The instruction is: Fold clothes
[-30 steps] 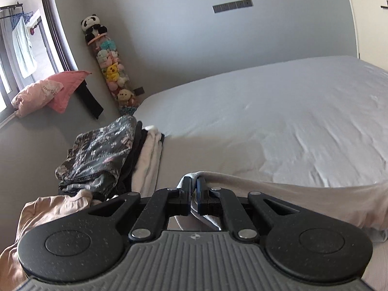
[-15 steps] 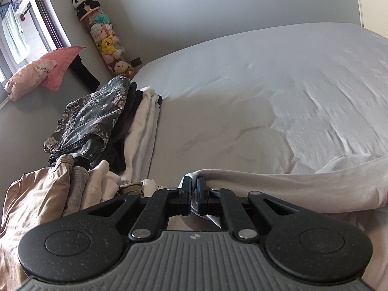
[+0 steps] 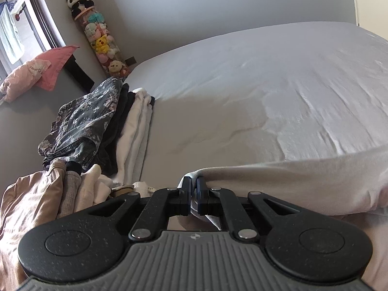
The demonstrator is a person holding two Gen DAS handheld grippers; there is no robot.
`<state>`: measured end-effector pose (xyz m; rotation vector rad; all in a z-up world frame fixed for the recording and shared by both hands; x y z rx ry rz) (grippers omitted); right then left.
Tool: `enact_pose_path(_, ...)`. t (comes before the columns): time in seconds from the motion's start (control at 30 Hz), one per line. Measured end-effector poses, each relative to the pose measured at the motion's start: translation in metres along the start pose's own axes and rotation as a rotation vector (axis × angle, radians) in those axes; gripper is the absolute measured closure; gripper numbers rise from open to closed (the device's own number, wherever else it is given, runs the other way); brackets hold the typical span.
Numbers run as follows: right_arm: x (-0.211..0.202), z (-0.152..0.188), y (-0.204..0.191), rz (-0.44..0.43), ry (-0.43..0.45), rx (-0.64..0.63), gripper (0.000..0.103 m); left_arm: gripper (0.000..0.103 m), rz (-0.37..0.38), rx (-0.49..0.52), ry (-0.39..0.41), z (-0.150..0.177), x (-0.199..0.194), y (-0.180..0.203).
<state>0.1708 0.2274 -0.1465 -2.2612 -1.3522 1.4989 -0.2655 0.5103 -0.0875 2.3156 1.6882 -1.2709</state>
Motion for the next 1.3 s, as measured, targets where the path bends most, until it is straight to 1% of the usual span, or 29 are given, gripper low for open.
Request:
enact_pose_path(0.1,-0.043,-0.021,0.002,0.048,0.102,-0.042,0.098,0.098,0.066,0.012,0.033,-0.011,-0.020,0.021)
enact_pose_path(0.17,-0.073,-0.033,0.010,0.096,0.171,-0.055,0.098,0.098,0.133,0.033,0.060,-0.018,-0.035,0.045)
enact_pose_path(0.27,-0.119,-0.049,0.031,0.186,0.274,-0.062,0.098,0.098,0.243,0.076,0.094,-0.024,-0.058,0.086)
enact_pose_path(0.4,-0.177,-0.060,0.069,0.316,0.372,-0.036,0.098,0.098,0.373,0.159,0.115,-0.023,-0.079,0.145)
enact_pose_path(0.5,-0.213,-0.059,0.100,0.405,0.419,0.007,0.098,0.098,0.461,0.207,0.107,-0.019,-0.085,0.188)
enact_pose_path(0.6,-0.240,-0.054,0.133,0.476,0.438,0.065,0.098,0.097,0.551,0.247,0.085,-0.012,-0.087,0.222)
enact_pose_path(0.67,-0.251,-0.048,0.149,0.515,0.444,0.086,0.098,0.095,0.589,0.298,0.093,-0.006,-0.089,0.236)
enact_pose_path(0.73,-0.256,-0.043,0.161,0.538,0.440,0.095,0.098,0.089,0.617,0.356,0.113,0.000,-0.093,0.245)
enact_pose_path(0.8,-0.257,-0.036,0.169,0.550,0.430,0.097,0.098,0.088,0.615,0.401,0.150,0.004,-0.101,0.242)
enact_pose_path(0.87,-0.258,-0.030,0.174,0.562,0.423,0.095,0.098,0.086,0.616,0.447,0.162,0.007,-0.104,0.231)
enact_pose_path(0.97,-0.251,-0.030,0.175,0.576,0.416,0.079,0.098,0.082,0.577,0.509,0.175,0.009,-0.102,0.206)
enact_pose_path(1.13,-0.242,-0.033,0.170,0.599,0.415,0.028,0.098,0.070,0.523,0.607,0.138,0.033,-0.089,0.171)
enact_pose_path(1.23,-0.241,-0.035,0.168,0.601,0.417,0.027,0.098,0.070,0.491,0.665,0.116,0.047,-0.082,0.150)
enact_pose_path(1.3,-0.240,-0.035,0.167,0.603,0.416,0.025,0.098,0.069,0.471,0.703,0.092,0.058,-0.072,0.143)
Point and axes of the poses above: each gripper's, at about its wrist camera, not at the fingertips, and x roughly the way its jaws point, y to its right, z to its underside, the point moved 10 cm from there along x, roughly the way its jaws point, and after that the axes turned 9 degrees about -z, right-handed, at the moved point
